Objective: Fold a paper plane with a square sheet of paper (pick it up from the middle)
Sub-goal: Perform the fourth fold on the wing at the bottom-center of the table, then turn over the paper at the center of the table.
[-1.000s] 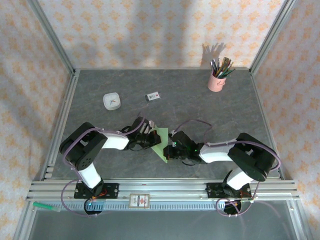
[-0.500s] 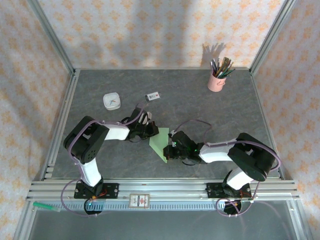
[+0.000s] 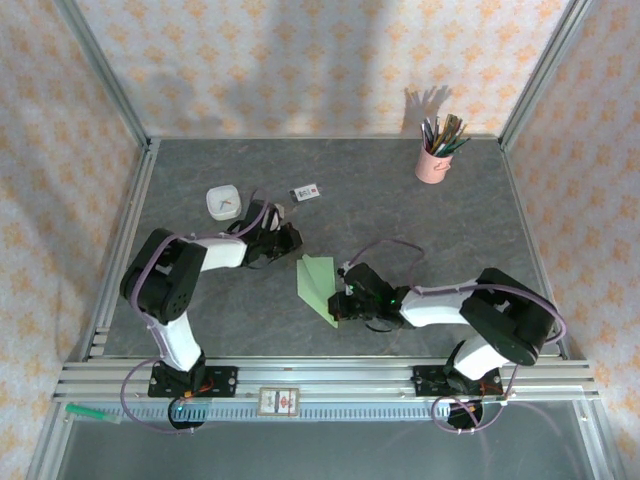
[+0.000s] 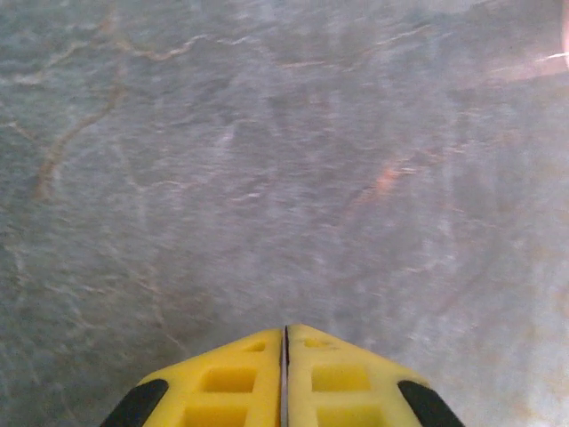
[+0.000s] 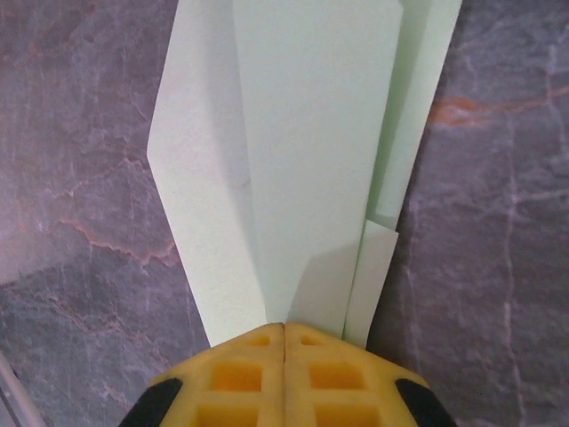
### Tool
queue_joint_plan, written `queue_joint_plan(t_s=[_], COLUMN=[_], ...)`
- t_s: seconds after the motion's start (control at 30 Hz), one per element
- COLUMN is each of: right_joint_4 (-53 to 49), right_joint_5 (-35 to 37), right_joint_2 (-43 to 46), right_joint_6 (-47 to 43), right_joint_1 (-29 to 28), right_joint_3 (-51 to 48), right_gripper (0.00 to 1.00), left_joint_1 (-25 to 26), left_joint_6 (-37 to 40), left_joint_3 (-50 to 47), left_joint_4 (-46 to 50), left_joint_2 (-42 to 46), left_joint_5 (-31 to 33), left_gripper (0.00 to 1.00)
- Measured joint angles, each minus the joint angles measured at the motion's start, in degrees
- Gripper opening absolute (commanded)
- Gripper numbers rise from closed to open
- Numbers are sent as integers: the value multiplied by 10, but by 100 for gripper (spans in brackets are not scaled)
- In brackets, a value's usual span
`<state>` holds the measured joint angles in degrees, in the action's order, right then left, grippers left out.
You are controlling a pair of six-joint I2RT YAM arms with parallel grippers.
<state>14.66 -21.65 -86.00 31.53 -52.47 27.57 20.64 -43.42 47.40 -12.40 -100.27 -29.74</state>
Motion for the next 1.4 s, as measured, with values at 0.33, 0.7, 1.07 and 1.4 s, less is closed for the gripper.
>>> queue_joint_plan(t_s=[0.33, 0.7, 1.07, 1.4], right_joint_4=[-87, -96, -77, -43], right_joint_5=[38, 90, 71, 50], right_joint_2=[120, 58, 6, -22], right_joint_6=[8, 27, 22, 19], right_joint_1=[7, 15, 17, 17], right_joint_3=[14, 51, 62, 62], right_gripper=[30, 39, 31, 14], left_joint_1=[33, 45, 45, 45], left_joint_6=[0, 0, 0, 0], left_joint_3=[-111, -141, -142, -142], left_joint_4=[-6, -6, -6, -6], left_joint_2=[188, 199, 199, 194], left_joint_5=[0, 0, 0, 0], left_gripper=[26, 28, 28, 28])
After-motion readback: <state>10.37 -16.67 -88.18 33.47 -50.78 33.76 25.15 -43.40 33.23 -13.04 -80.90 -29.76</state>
